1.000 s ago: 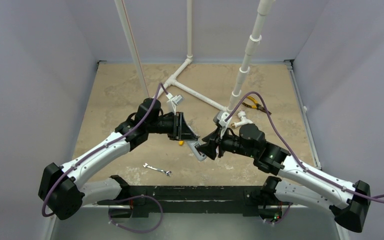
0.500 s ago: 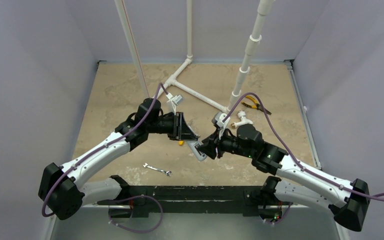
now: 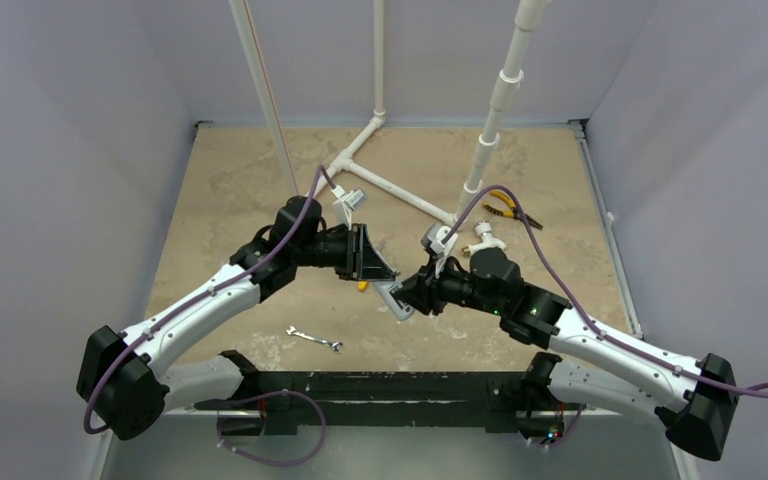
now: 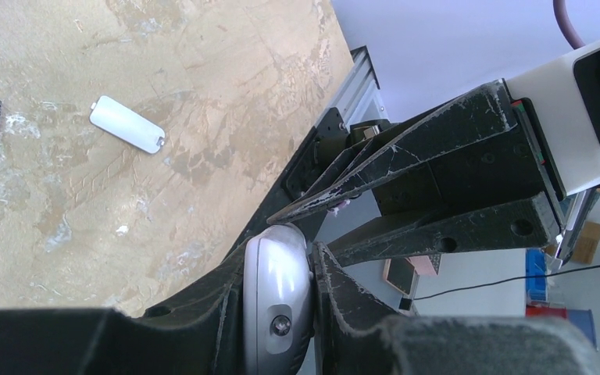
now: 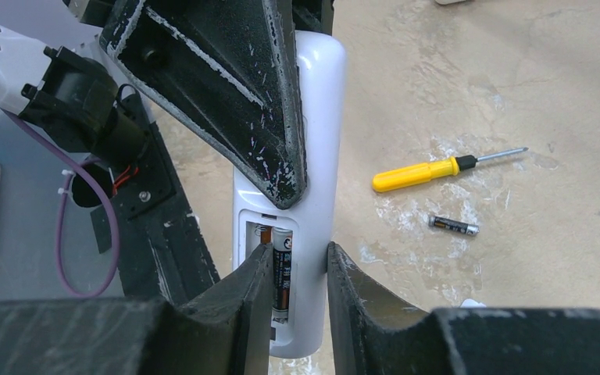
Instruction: Load the batteries into the remote control
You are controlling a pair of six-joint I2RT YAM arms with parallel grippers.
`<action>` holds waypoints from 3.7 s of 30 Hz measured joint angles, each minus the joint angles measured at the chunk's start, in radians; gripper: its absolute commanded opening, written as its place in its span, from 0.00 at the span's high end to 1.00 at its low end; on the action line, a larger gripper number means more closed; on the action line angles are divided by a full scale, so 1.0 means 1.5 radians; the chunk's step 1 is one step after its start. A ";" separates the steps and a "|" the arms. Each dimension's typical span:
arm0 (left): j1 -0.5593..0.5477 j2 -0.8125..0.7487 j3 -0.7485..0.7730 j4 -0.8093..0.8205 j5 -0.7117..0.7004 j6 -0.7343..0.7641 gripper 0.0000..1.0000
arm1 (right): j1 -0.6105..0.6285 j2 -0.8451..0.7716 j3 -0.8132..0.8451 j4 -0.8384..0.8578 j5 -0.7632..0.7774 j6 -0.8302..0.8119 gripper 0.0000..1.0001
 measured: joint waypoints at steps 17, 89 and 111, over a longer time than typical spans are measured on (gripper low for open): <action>0.000 -0.005 0.000 -0.002 -0.007 0.002 1.00 | 0.000 -0.003 -0.017 0.031 0.001 0.019 1.00; 0.000 -0.029 -0.010 0.022 -0.009 0.012 1.00 | -0.002 -0.050 -0.049 0.100 0.018 0.055 0.88; 0.146 -0.076 -0.019 0.010 0.045 0.009 1.00 | -0.027 0.042 0.021 -0.093 0.407 0.116 0.68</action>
